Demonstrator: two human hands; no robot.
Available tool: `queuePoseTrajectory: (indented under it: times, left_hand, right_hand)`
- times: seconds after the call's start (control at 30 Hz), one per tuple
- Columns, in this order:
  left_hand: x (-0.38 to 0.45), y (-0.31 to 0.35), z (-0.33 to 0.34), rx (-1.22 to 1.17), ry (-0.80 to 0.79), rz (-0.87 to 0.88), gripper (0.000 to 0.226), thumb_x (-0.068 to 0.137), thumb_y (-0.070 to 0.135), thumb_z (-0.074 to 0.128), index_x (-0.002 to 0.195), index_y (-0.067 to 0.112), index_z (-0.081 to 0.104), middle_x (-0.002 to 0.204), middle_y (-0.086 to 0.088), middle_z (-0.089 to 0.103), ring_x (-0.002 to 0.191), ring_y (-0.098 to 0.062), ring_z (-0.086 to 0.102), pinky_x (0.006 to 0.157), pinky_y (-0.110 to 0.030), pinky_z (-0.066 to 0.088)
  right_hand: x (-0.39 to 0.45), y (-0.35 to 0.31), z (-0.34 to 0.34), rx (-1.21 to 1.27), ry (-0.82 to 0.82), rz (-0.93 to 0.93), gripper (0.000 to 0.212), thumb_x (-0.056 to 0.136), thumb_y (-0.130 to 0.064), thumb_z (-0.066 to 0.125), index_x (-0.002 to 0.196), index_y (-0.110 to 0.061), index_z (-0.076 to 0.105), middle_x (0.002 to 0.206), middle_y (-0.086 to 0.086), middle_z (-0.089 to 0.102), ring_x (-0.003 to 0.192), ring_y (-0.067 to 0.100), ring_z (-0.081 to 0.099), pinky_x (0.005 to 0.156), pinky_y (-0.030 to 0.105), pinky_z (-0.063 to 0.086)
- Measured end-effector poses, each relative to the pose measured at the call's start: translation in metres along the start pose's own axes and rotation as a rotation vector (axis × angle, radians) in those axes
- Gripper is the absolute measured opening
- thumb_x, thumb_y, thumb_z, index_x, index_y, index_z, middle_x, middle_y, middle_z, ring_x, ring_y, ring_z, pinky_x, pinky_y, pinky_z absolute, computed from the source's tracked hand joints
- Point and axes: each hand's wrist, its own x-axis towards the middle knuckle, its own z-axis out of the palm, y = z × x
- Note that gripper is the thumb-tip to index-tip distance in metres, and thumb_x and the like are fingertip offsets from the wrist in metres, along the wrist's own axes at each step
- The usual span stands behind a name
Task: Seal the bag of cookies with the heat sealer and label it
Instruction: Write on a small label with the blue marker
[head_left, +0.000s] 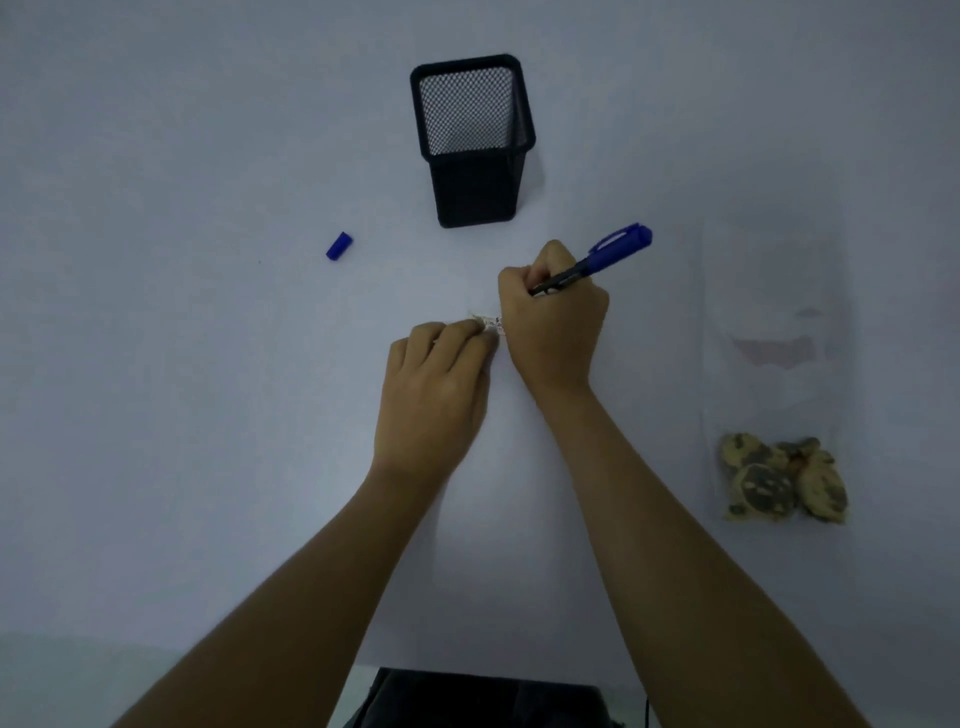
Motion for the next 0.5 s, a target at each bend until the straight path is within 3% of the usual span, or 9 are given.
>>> queuePoseTrajectory:
  times: [0.13,0.37,0.5]
  left_hand:
    - [-0.0006,0.0006,-0.0013,-0.005,-0.014,0.005,0.020,0.093,0.017,0.057,0.108,0.007,0.067,0.111,-0.008,0.068,0.098,-0.027,0.059,0.081,-0.035,0.043]
    - [0.0000,0.0018,-0.0032,-0.011,-0.014,0.005,0.020,0.093,0.019,0.055,0.105,0.006,0.066,0.108,-0.010,0.068,0.097,-0.028,0.059,0.082,-0.035,0.043]
    - [0.0008,0.0017,-0.0042,-0.006,-0.021,0.007,0.022,0.094,0.020,0.053,0.105,0.006,0.066,0.109,-0.011,0.068,0.098,-0.028,0.059,0.082,-0.036,0.044]
  right_hand:
    - [-0.0031,-0.0019,-0.0008,-0.032,-0.085,-0.035,0.030,0.078,-0.004,0.061,0.061,-0.016,0.039,0.046,-0.003,0.041,0.039,0.011,0.039,0.042,0.018,0.034]
    - [-0.0031,-0.0021,0.0000,-0.054,-0.110,-0.048,0.031,0.079,-0.005,0.062,0.063,-0.017,0.039,0.048,-0.007,0.040,0.039,0.001,0.033,0.044,0.010,0.030]
    - [-0.0028,-0.0039,0.0006,-0.100,-0.115,-0.053,0.031,0.078,-0.005,0.061,0.060,-0.017,0.038,0.047,-0.005,0.039,0.039,0.009,0.034,0.043,0.012,0.028]
